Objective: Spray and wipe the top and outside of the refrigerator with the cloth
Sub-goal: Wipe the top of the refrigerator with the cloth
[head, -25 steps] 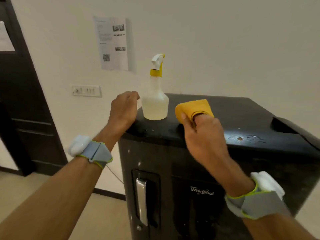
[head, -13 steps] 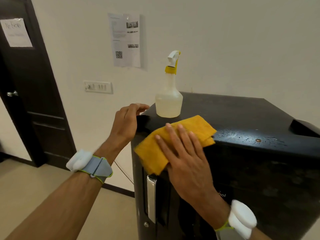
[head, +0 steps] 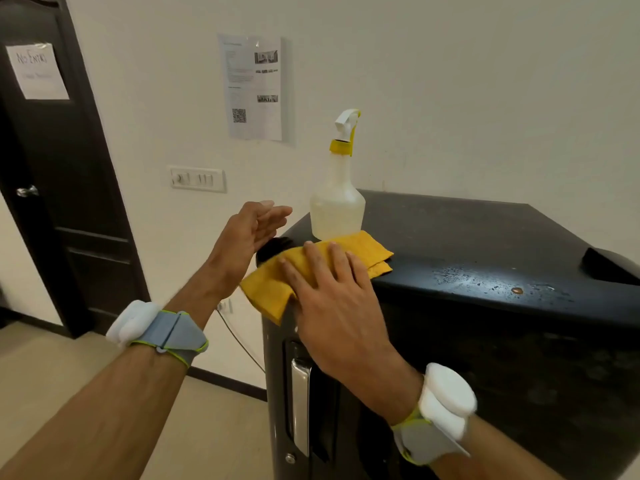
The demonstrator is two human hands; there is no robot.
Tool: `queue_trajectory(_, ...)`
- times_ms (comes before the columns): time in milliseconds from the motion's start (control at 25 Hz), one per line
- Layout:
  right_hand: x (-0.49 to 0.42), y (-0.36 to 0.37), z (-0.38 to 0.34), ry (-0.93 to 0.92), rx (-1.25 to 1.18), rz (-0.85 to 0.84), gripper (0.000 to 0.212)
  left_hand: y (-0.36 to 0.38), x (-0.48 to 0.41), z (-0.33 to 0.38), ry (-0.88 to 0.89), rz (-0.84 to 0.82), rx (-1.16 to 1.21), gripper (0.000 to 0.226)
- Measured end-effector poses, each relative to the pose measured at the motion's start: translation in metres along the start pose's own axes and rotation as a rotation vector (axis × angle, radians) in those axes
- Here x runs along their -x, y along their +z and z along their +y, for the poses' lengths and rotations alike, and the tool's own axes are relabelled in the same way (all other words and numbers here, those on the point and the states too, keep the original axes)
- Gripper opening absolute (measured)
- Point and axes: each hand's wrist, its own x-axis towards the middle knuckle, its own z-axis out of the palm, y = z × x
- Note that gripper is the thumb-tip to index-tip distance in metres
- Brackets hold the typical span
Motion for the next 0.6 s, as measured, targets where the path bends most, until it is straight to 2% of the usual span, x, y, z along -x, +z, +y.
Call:
queue_trajectory(80, -0.031, -0.006, -0.021, 0.036, 0.01, -0.082, 0.048, -0.001, 0.0, 0.002, -0.017, 0.04, 0.115, 0.056)
queue_trajectory(160, -0.057, -0.007, -0.036, -0.047, 0.029, -0.186, 0.05, 0.0, 0.002, -0.001, -0.005, 0.104, 0.122, 0.045)
queue_trajectory(280, -0.075, -0.008, -0.026, -0.082, 0.006, -0.27, 0.047, 0.006, 0.007, -0.012, -0.064, 0.161, 0.023, 0.045)
queue_trajectory(360, -0.074, -0.011, -0.015, -0.076, -0.036, -0.304, 0.045, 0.011, 0.008, -0.014, 0.018, 0.153, -0.108, 0.051)
queue_trajectory(440, -0.066, -0.017, 0.002, -0.024, -0.109, -0.288, 0.045, 0.014, 0.006, -0.01, 0.086, 0.116, -0.177, 0.066)
queue_trajectory(520, -0.052, -0.025, 0.025, 0.111, -0.16, -0.261, 0.043, 0.013, 0.007, -0.01, 0.113, 0.05, -0.229, 0.076)
queue_trajectory(600, -0.047, -0.032, 0.034, 0.221, -0.142, -0.314, 0.041, 0.014, 0.011, -0.014, 0.124, 0.036, -0.244, 0.07)
